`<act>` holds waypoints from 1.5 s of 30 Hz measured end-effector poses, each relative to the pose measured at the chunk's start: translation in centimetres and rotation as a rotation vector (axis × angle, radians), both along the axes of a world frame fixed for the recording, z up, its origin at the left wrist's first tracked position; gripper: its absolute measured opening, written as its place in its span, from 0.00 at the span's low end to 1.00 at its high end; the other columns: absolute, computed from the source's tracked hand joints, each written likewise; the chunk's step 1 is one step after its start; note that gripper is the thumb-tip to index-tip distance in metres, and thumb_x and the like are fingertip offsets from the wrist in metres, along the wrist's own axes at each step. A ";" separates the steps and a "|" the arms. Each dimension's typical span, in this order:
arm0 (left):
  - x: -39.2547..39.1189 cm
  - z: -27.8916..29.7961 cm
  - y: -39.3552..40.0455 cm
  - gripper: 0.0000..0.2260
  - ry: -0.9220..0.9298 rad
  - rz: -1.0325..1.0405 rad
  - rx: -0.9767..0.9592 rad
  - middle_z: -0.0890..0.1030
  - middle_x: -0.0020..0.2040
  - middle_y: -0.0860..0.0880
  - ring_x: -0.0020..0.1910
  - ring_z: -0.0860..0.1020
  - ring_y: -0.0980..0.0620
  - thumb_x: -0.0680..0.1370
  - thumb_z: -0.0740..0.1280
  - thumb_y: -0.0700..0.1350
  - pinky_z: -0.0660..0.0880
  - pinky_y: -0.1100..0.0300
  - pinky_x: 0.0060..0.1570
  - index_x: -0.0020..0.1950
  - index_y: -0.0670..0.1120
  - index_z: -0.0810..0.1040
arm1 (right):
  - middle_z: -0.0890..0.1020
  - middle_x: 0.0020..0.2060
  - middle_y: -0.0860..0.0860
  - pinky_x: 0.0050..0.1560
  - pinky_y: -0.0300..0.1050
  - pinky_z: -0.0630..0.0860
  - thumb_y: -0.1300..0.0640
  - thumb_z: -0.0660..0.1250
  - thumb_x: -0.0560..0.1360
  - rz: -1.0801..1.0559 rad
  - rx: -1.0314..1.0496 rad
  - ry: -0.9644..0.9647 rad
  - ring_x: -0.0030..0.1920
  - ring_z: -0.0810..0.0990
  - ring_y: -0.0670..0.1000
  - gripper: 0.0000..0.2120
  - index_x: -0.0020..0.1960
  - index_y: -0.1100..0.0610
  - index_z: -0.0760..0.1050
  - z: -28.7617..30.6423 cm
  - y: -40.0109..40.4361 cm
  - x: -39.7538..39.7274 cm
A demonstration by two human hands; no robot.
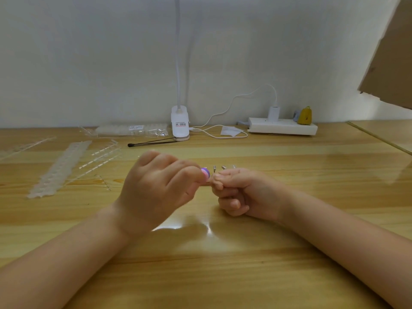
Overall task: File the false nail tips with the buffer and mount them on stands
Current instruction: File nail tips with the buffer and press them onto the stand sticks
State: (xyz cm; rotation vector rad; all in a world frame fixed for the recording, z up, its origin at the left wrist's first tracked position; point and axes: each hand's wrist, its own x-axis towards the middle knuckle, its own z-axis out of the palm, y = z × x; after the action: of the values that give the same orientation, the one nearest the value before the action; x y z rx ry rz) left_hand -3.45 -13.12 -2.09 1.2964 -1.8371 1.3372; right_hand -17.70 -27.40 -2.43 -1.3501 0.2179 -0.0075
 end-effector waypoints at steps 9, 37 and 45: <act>-0.1 -0.2 -0.1 0.11 -0.018 0.018 0.008 0.84 0.42 0.55 0.33 0.81 0.51 0.75 0.70 0.41 0.70 0.55 0.37 0.50 0.49 0.69 | 0.61 0.28 0.48 0.22 0.33 0.54 0.55 0.64 0.73 -0.007 -0.051 0.007 0.23 0.66 0.43 0.08 0.36 0.55 0.70 0.2 0.3 -0.1; -0.9 -0.3 -0.4 0.12 -0.079 0.037 -0.040 0.83 0.37 0.54 0.29 0.76 0.49 0.73 0.72 0.40 0.71 0.54 0.35 0.45 0.48 0.69 | 0.65 0.26 0.46 0.24 0.34 0.49 0.55 0.66 0.72 -0.232 0.028 -0.010 0.23 0.63 0.42 0.12 0.30 0.52 0.74 0.0 0.6 0.4; -2.1 -0.7 -0.6 0.09 -0.088 -0.044 -0.021 0.84 0.40 0.54 0.30 0.77 0.50 0.75 0.71 0.41 0.70 0.55 0.38 0.45 0.48 0.70 | 0.67 0.25 0.46 0.23 0.34 0.51 0.57 0.65 0.75 -0.122 -0.013 -0.037 0.24 0.64 0.43 0.11 0.34 0.55 0.70 -0.1 0.5 0.3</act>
State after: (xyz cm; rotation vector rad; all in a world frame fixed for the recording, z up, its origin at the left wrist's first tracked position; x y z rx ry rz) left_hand -5.50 -13.69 -2.78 1.1967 -1.8938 1.4065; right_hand -17.44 -26.86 -2.52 -1.3464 0.2691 -0.1362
